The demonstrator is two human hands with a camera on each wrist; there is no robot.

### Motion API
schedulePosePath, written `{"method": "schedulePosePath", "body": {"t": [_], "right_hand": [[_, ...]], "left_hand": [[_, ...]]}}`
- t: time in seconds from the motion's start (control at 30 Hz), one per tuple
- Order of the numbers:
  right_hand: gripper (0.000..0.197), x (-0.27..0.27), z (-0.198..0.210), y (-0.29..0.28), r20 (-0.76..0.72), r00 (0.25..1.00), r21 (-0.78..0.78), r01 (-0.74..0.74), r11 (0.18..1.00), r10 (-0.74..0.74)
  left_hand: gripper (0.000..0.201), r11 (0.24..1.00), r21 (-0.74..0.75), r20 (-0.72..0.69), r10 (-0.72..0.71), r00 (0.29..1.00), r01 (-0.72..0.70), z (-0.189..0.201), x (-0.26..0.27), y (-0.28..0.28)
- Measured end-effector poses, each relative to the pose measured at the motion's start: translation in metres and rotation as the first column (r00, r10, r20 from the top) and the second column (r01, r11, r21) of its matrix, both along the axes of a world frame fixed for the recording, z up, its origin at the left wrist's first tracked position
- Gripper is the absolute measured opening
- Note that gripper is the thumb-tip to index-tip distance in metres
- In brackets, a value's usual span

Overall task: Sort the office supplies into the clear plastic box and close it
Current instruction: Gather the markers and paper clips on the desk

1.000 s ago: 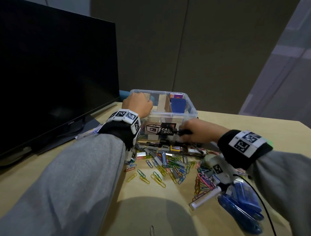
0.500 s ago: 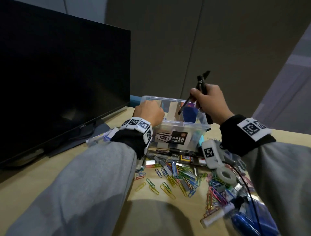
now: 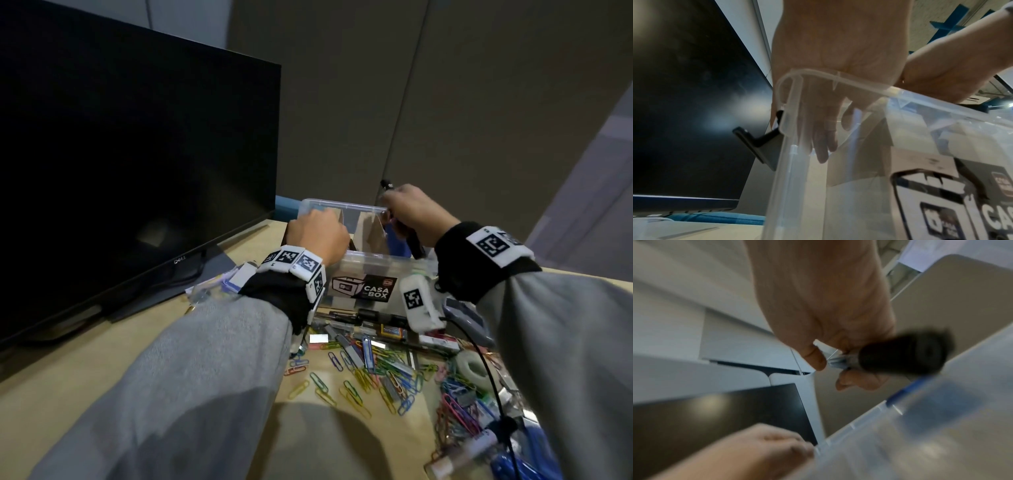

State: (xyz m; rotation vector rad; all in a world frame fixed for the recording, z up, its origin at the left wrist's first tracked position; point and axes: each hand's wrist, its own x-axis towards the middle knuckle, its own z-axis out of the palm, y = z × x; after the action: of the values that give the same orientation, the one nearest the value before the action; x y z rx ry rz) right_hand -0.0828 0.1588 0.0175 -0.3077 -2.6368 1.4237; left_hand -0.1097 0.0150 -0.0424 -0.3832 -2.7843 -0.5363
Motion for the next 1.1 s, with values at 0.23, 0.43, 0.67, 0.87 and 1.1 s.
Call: {"method": "schedulePosePath", "body": {"t": [0.23,0.43,0.67,0.87,1.1], "right_hand": [[0.028,0.001,0.017,-0.002,-0.343,0.939,-0.351,-0.119,0.929,-0.009],[0.026,-0.002,-0.001,-0.007,-0.401,0.916,-0.19,-0.104,0.976,0.02],[0.03,-0.011,-0.033,-0.003,-0.281,0.955,0.509,0.067,0.858,0.093],[0.026,-0.001,-0.039,0.002,-0.303,0.937,0.632,0.063,0.772,0.171],[0.012,0.027,-0.037,0.023,-0.445,0.836,0.642,0.047,0.765,0.321]], "left_hand": [[0.031,1.0,0.006,-0.021,0.0,1.0,0.0,0.0,0.003,-0.001],[0.032,1.0,0.018,0.011,-0.007,1.0,0.006,0.003,0.007,-0.003],[0.03,1.0,0.015,0.013,0.027,1.0,-0.027,0.004,0.007,-0.002],[0.028,1.0,0.009,0.013,0.029,0.999,-0.03,0.005,0.007,0.0],[0.032,1.0,0.005,0.017,0.018,1.0,-0.018,0.003,0.003,0.001]]}}
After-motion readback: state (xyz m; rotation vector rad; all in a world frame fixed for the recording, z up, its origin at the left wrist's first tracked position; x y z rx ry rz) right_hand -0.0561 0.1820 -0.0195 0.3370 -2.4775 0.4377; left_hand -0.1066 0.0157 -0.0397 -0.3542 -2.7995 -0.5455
